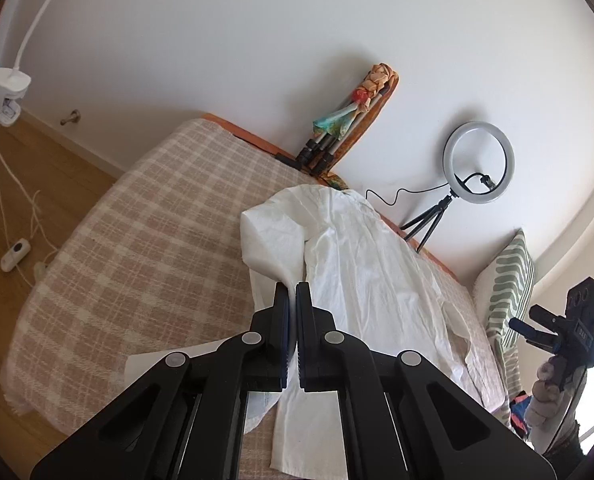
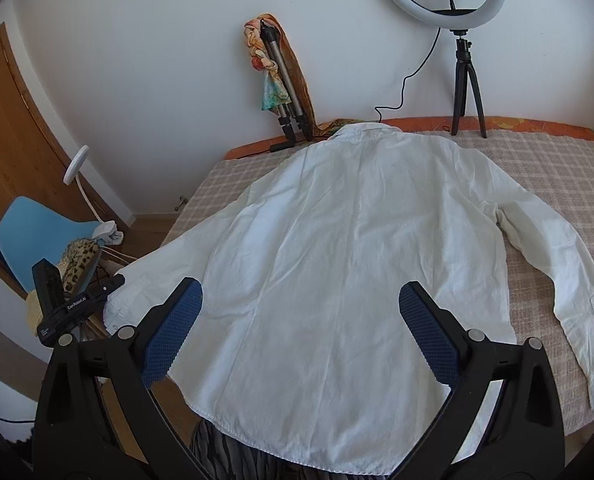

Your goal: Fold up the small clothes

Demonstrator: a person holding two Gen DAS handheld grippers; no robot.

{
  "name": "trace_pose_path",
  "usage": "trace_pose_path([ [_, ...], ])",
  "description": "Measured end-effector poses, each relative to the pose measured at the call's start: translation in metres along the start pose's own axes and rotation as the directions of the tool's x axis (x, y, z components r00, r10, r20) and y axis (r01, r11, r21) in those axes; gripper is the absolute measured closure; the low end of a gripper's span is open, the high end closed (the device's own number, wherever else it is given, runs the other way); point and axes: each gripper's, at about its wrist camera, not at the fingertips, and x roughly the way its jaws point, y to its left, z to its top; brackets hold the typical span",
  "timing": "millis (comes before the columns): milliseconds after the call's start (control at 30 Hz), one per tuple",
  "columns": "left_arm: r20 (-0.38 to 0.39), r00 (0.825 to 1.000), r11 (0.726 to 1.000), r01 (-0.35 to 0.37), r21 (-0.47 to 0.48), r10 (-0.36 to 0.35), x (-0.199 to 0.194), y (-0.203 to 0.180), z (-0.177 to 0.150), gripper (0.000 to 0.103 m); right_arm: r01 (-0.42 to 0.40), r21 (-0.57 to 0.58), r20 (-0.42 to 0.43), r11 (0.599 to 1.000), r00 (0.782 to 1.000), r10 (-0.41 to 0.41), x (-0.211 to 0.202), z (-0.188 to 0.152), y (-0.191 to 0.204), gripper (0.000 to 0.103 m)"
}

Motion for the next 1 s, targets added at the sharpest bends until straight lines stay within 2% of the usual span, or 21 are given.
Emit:
trace_pose_path([
  [100,0.015,0.998,0.997,0.063,0.038,-0.064,0.0,-0.025,0.003,0.101,-0.12,0.045,-0.087,0.992,0.989,0.123,0.04,0.03,0.008,0.012],
  [200,-0.007,0.992,0.985,0.123,0.117,-0.123,0.006,-0.056,-0.002,0.101,-0.161,0.075,-0.148,0.984,0.974,0.17,0.09,0.058,0.014,0.014],
  [300,-0.09,0.986,0.964,0.156,0.216,-0.139,0.026,-0.085,-0.02,0.101,-0.237,0.125,-0.211,0.964,0.943,0.259,0.139,0.077,0.018,0.014],
  [400,-0.179,0.975,0.948,0.18,0.263,-0.135,0.05,-0.099,-0.043,0.101,-0.269,0.144,-0.266,0.952,0.917,0.299,0.178,0.087,0.024,0.014],
  [467,-0.223,0.966,0.943,0.187,0.274,-0.127,0.063,-0.101,-0.056,0.101,-0.257,0.122,-0.3,0.959,0.911,0.282,0.199,0.091,0.03,0.015],
  [500,-0.241,0.963,0.941,0.191,0.28,-0.123,0.069,-0.102,-0.061,0.101,-0.25,0.109,-0.318,0.962,0.908,0.272,0.209,0.093,0.032,0.02],
  [633,-0.284,0.954,0.932,0.187,0.312,-0.096,0.082,-0.105,-0.075,0.101,-0.238,0.074,-0.369,0.968,0.896,0.249,0.245,0.097,0.043,0.03],
  [733,-0.314,0.946,0.918,0.19,0.348,-0.077,0.084,-0.11,-0.084,0.101,-0.228,0.025,-0.403,0.973,0.889,0.219,0.264,0.096,0.052,0.033],
  [800,-0.33,0.942,0.914,0.187,0.36,-0.063,0.082,-0.115,-0.09,0.096,-0.218,-0.03,-0.42,0.975,0.888,0.186,0.272,0.094,0.06,0.037],
  [833,-0.338,0.939,0.914,0.189,0.36,-0.061,0.078,-0.116,-0.092,0.092,-0.215,-0.06,-0.43,0.975,0.887,0.169,0.277,0.093,0.065,0.045],
  [867,-0.34,0.938,0.914,0.189,0.359,-0.06,0.073,-0.116,-0.095,0.087,-0.205,-0.09,-0.439,0.975,0.886,0.145,0.28,0.091,0.068,0.048],
  [933,-0.329,0.942,0.919,0.184,0.35,-0.063,0.058,-0.111,-0.095,0.084,-0.148,-0.187,-0.461,0.971,0.886,0.046,0.289,0.083,0.075,0.063],
  [1000,-0.309,0.95,0.93,0.158,0.331,-0.051,0.044,-0.099,-0.096,0.076,-0.075,-0.263,-0.477,0.962,0.877,-0.062,0.297,0.076,0.071,0.07],
])
